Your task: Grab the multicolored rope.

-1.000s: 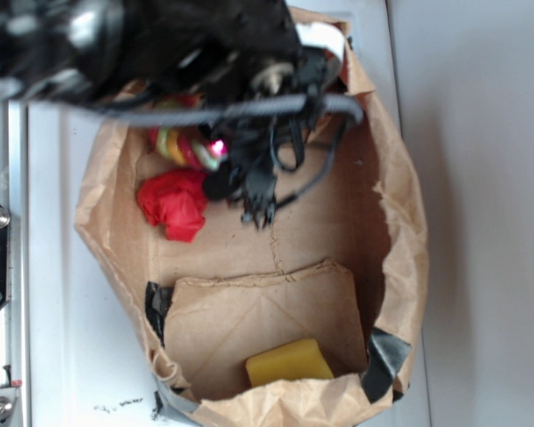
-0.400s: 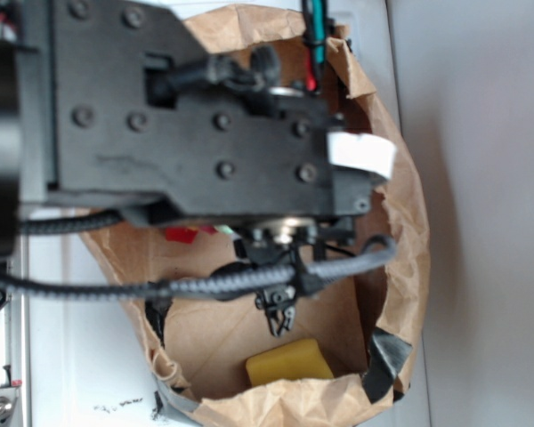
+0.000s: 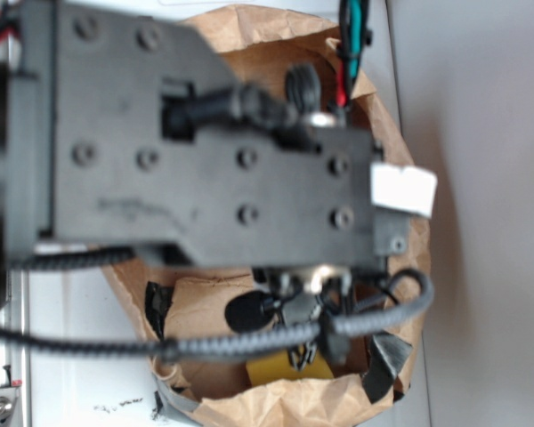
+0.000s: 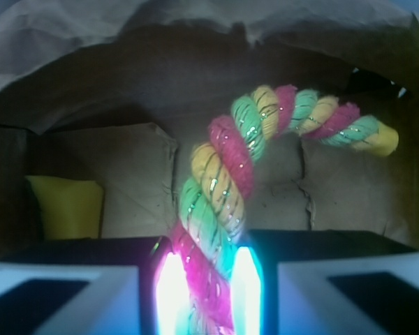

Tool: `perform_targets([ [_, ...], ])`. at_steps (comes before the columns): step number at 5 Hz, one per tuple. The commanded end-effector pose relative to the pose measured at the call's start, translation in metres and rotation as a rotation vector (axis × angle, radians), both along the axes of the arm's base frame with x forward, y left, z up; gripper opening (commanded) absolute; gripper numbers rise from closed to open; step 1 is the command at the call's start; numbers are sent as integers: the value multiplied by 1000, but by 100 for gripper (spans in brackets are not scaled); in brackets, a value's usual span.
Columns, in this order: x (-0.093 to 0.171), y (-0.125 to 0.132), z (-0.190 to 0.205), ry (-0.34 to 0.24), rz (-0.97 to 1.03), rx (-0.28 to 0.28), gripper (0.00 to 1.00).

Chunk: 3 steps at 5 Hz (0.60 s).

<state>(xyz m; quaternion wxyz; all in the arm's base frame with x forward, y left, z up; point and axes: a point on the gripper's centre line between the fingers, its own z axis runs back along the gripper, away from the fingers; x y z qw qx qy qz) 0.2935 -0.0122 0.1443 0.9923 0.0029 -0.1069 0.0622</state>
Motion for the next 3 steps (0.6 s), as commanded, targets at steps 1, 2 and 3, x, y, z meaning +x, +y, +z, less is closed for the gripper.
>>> perform_targets([
  [1, -10, -9, 38, -94, -69, -58, 0],
  [2, -13, -8, 42, -120, -71, -86, 0],
  [3, -9, -6, 39, -96, -97, -58, 0],
])
